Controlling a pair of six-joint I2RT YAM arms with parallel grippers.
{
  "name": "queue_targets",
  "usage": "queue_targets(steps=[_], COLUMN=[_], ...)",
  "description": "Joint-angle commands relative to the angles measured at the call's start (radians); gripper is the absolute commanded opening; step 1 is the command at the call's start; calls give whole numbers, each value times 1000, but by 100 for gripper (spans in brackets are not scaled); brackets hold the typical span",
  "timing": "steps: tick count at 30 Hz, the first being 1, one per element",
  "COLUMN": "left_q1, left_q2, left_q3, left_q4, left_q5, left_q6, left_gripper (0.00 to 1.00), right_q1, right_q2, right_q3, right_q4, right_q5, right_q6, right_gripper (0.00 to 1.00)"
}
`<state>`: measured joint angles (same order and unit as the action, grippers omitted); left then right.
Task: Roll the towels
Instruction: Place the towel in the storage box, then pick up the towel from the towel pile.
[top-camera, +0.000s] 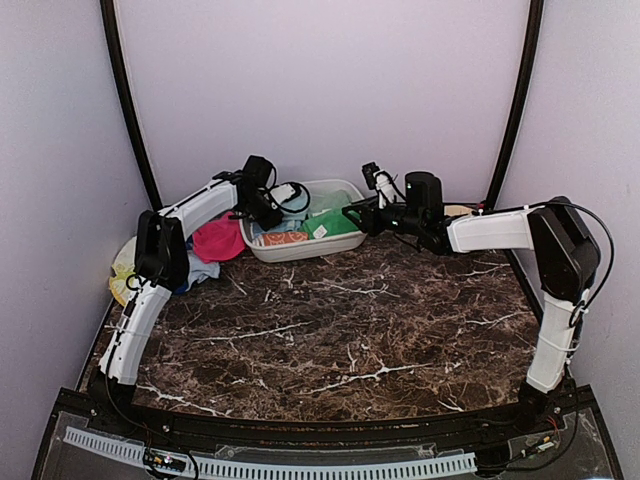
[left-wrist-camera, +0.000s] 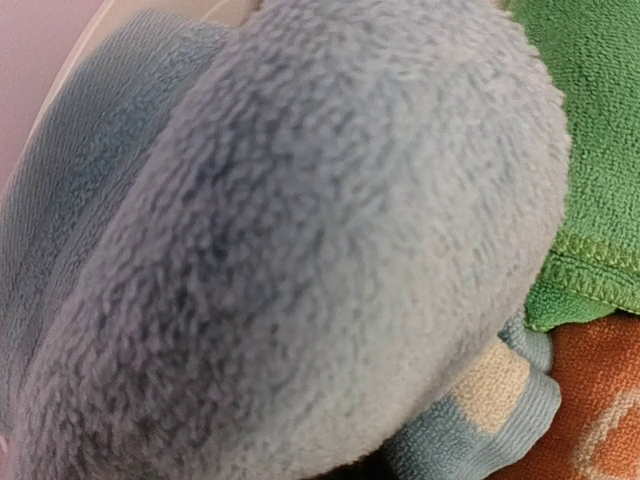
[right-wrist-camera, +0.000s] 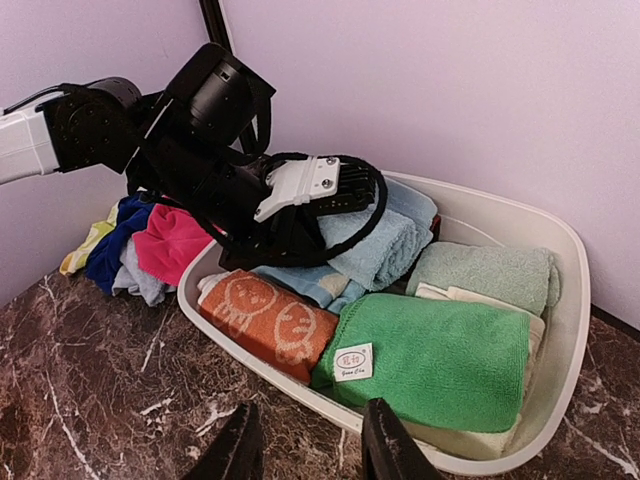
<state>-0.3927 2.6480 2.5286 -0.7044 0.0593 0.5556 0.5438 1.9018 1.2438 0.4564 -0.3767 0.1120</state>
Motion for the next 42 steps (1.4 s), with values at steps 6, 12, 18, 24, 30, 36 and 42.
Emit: queue_targets(steps=[6,12,18,24,30,36,42], left_q1=[33,32,32,70,275,430,480], left_q2=[-70,-174,-291,-419,-659,-976,-1007], left_q3=[-17,-20,-22,-130,-448,-991,-1182], left_q4=[-7,-25,-151,-317,-325,-129,-23], left_q5=[24,54,61,73,182,129,55], left_q6=[-74,-102,-92,-76,-118,-67,-87], left_gripper=[52,96,99,99,97,93,90], right_q1=[-6,-5,-7,-7,-2,45,112], right_q2=[-62,-101,-139,-163,-211,-244,-260], right_q3=[-2,-15,-29,-34,-64,-84,-130], right_q4=[-9,-21,-47,-71,-92,-137,-140], right_q5=[-1,8,39,47,43,74,115], right_q6=[28,39,23,26,40,20,42], right_gripper=[36,48,54,57,57,56,49])
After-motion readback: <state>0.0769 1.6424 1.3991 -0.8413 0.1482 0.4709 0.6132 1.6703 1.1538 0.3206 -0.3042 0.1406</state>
